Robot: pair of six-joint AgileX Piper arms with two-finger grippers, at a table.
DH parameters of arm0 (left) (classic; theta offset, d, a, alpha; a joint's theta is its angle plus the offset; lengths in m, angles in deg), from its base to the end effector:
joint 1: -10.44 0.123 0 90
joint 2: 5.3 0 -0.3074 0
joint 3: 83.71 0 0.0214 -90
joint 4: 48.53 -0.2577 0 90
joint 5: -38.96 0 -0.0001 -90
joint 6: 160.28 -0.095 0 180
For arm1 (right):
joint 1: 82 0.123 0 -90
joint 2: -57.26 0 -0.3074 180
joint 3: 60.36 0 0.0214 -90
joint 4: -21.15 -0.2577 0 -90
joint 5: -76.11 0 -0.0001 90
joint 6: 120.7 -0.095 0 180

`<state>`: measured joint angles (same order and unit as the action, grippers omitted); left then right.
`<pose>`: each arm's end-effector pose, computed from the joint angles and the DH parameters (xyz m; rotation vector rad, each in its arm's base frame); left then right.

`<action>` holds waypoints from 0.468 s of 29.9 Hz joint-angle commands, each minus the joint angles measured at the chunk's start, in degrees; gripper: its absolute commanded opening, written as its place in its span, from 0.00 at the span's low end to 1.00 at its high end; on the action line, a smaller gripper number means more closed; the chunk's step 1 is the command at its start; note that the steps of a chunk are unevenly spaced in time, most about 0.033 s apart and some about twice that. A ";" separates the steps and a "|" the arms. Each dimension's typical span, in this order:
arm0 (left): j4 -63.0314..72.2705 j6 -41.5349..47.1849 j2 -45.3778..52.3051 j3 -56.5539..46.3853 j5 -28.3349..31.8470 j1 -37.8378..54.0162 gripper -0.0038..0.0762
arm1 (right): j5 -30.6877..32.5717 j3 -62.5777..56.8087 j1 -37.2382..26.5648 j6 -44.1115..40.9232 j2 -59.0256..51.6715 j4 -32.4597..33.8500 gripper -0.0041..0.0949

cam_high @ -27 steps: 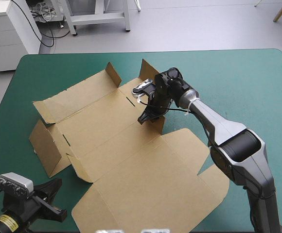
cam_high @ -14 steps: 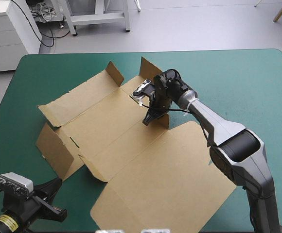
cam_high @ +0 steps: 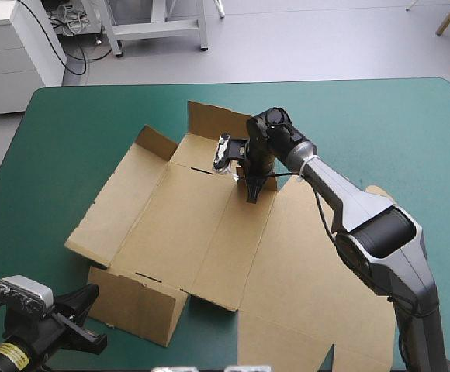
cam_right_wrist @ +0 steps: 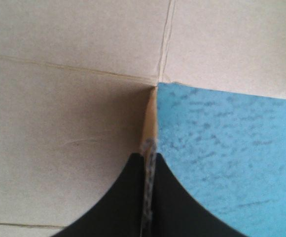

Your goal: Fold the box

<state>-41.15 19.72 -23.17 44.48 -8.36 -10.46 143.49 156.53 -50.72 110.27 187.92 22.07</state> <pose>0.0211 -0.0177 0.2842 0.3434 2.0279 -0.3787 0.4190 0.2529 0.2707 -1.8576 2.1196 -0.1020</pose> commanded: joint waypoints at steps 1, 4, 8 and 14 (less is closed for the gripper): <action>0.57 0.00 -0.73 1.35 3.94 -0.28 0.04 | -0.45 3.00 0.08 4.32 -3.73 -3.17 0.02; 0.57 0.00 -0.73 1.35 3.94 -0.28 0.04 | -0.45 3.78 0.08 7.22 -3.73 -7.39 0.02; 0.78 0.00 -0.73 1.35 3.94 -0.28 0.04 | -0.45 3.79 0.08 10.70 -3.73 -12.31 0.02; 0.78 0.00 -0.73 1.35 3.94 -0.28 0.04 | -1.10 3.79 0.57 12.81 -2.90 -9.99 0.02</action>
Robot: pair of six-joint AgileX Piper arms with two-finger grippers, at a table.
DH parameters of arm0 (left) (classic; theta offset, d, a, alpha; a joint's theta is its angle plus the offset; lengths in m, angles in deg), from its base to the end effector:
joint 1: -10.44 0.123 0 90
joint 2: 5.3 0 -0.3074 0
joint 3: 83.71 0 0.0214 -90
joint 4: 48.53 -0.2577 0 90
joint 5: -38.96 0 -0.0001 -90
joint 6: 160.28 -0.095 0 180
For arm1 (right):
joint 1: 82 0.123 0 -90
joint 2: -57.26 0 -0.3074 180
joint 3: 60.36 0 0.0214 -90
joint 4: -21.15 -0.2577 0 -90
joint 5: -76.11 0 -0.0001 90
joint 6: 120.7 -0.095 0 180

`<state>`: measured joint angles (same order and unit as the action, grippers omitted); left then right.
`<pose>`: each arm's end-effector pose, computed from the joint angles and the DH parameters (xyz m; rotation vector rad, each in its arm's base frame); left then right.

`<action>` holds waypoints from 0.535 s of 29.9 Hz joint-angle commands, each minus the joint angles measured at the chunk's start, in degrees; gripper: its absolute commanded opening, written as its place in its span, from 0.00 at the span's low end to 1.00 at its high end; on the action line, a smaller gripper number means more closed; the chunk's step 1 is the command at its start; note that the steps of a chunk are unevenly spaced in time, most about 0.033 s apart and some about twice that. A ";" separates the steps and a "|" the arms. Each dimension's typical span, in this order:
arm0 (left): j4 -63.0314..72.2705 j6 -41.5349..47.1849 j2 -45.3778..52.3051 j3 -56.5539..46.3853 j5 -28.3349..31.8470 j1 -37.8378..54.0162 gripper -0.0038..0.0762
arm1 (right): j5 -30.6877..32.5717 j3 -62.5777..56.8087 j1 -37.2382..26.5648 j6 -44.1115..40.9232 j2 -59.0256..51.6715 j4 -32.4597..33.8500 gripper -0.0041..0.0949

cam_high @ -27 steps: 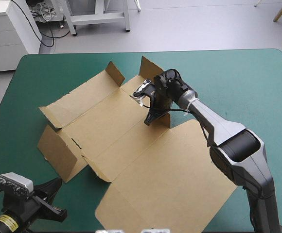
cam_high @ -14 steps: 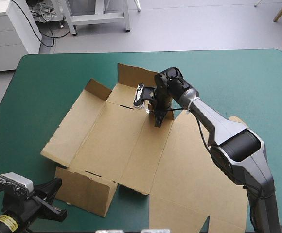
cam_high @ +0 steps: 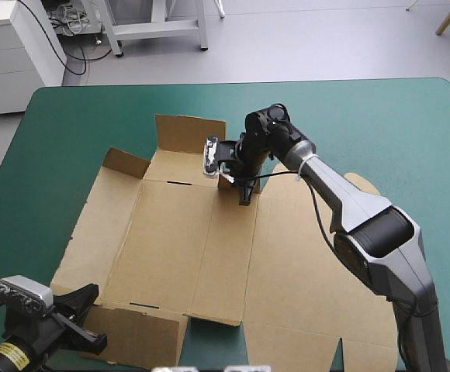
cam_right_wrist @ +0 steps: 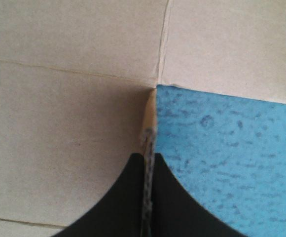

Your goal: Fold the box

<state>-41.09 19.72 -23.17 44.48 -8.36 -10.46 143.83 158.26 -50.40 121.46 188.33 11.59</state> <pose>0.0211 -0.0178 0.2842 0.3431 2.0280 -0.3799 0.4118 0.2705 0.2769 -1.9827 1.9255 0.0937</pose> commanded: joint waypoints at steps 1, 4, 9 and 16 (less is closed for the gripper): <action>0.72 0.00 -0.73 1.35 3.94 -0.28 0.04 | -1.59 2.06 0.37 1.62 -3.09 0.70 0.02; 0.72 0.00 -0.73 1.35 3.94 -0.28 0.04 | -1.68 2.06 0.37 1.62 -2.26 0.58 0.02; 0.72 0.00 -0.73 1.35 3.94 -0.28 0.04 | -1.68 2.06 0.37 1.52 -0.28 1.28 0.02; 0.72 0.00 -0.73 1.35 3.94 -0.28 0.04 | -2.41 2.06 0.37 1.38 0.23 1.61 0.02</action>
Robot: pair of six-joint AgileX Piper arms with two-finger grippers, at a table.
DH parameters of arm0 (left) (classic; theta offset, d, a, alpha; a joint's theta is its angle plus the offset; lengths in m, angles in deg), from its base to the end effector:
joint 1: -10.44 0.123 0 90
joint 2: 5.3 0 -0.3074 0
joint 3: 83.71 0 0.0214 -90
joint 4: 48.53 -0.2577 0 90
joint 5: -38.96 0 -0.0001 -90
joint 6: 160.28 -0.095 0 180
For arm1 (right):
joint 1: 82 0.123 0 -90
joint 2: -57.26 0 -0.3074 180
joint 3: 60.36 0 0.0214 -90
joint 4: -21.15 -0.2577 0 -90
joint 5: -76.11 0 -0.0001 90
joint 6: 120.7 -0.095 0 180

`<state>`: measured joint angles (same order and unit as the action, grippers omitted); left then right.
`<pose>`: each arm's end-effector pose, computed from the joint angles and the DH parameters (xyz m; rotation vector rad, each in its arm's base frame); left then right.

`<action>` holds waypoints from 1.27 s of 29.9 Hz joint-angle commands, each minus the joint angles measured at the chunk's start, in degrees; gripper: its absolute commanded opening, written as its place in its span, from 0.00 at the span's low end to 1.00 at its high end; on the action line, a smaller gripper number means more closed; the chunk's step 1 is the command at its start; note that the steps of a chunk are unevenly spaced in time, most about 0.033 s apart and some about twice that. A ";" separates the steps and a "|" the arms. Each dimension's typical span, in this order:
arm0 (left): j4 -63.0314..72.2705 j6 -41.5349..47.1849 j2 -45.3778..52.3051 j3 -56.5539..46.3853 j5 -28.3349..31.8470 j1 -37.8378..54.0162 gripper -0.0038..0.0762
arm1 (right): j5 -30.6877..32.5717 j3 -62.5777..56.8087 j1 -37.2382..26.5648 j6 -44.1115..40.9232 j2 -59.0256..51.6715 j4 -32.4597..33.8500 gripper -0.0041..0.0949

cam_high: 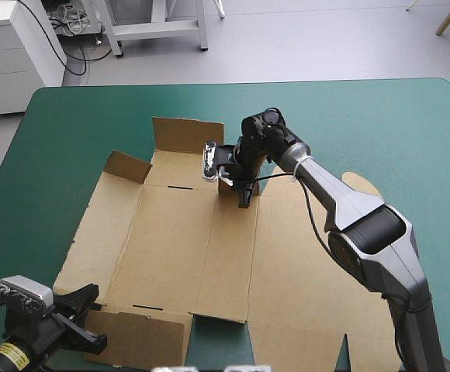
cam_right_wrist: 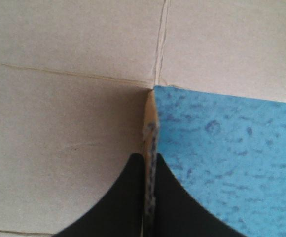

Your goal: Fold the box

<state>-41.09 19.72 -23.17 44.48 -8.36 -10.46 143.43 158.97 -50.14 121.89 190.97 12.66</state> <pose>0.0211 -0.0178 0.2842 0.3431 2.0280 -0.3799 0.4185 0.2753 0.2576 -2.0178 1.9338 0.0777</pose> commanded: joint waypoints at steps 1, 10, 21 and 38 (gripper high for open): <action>0.72 0.00 -0.73 1.35 3.94 -0.28 0.04 | -2.13 1.35 0.11 0.94 -2.41 0.54 0.02; 0.72 0.00 -0.73 1.35 3.94 -0.28 0.04 | -0.30 6.22 0.11 -3.25 -2.41 0.54 0.22; 0.72 0.00 -0.73 1.35 3.94 -0.28 0.04 | -0.30 13.56 0.11 -21.52 -10.97 4.18 0.43; 0.60 0.00 -0.73 1.35 3.94 -0.28 0.04 | -0.30 -7.84 -5.44 -42.90 -37.02 14.66 0.02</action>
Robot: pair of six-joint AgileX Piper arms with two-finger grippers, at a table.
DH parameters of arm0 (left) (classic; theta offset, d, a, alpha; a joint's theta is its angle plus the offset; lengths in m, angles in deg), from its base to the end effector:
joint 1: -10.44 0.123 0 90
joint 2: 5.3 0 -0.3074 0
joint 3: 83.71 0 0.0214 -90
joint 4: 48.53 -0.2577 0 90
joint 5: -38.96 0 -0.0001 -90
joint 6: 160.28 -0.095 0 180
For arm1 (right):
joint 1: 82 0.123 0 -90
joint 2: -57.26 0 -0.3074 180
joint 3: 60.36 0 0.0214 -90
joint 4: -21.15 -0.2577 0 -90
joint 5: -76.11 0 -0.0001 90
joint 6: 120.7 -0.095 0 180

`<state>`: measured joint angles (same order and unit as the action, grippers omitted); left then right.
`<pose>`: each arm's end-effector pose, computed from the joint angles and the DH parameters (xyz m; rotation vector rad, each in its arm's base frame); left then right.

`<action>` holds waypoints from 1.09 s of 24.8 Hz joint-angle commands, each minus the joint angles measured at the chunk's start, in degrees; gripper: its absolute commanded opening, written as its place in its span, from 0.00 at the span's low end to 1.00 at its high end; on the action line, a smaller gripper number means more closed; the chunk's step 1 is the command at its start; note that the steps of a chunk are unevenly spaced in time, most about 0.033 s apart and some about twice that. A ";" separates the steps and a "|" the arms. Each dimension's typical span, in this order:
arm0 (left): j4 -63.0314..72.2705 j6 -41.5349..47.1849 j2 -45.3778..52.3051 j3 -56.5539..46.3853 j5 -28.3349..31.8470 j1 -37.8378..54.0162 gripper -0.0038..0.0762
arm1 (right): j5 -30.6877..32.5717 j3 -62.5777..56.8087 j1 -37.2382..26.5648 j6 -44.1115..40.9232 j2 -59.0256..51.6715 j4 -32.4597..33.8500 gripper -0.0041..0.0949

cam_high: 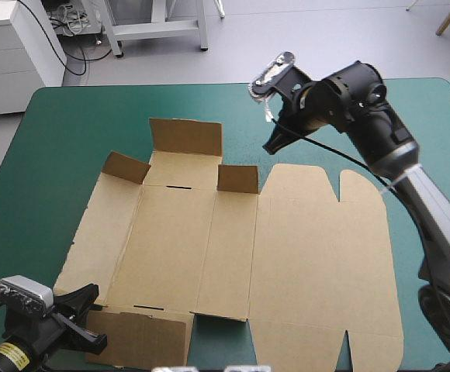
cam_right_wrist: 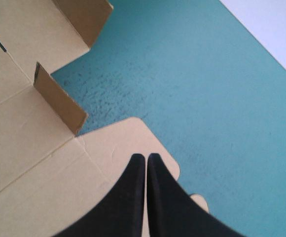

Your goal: Fold the box

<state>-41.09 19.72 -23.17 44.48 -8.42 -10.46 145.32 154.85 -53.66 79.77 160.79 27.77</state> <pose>0.0211 -0.0177 0.2841 0.3434 2.0290 -0.3798 0.3282 0.1654 0.4674 -0.9879 2.1801 -0.0843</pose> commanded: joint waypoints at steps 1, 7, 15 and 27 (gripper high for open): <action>0.60 0.00 -0.73 1.35 3.99 -0.28 0.04 | -2.19 -6.14 -2.50 -0.78 -8.50 -0.77 0.02; 0.51 0.00 -0.73 1.35 3.99 -0.28 0.04 | -7.23 -22.40 -4.53 -0.78 -18.86 -4.53 0.02; 0.51 0.00 -0.73 1.35 3.99 -0.28 0.04 | -19.58 -46.57 -4.53 -3.13 -33.38 -8.69 0.02; 0.51 0.00 -0.73 1.35 3.99 -0.28 0.05 | -30.58 -81.66 -4.53 -13.36 -62.43 -9.89 0.02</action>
<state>-41.14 19.72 -23.17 44.48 -8.36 -10.46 119.01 73.85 -57.73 67.79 101.62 18.10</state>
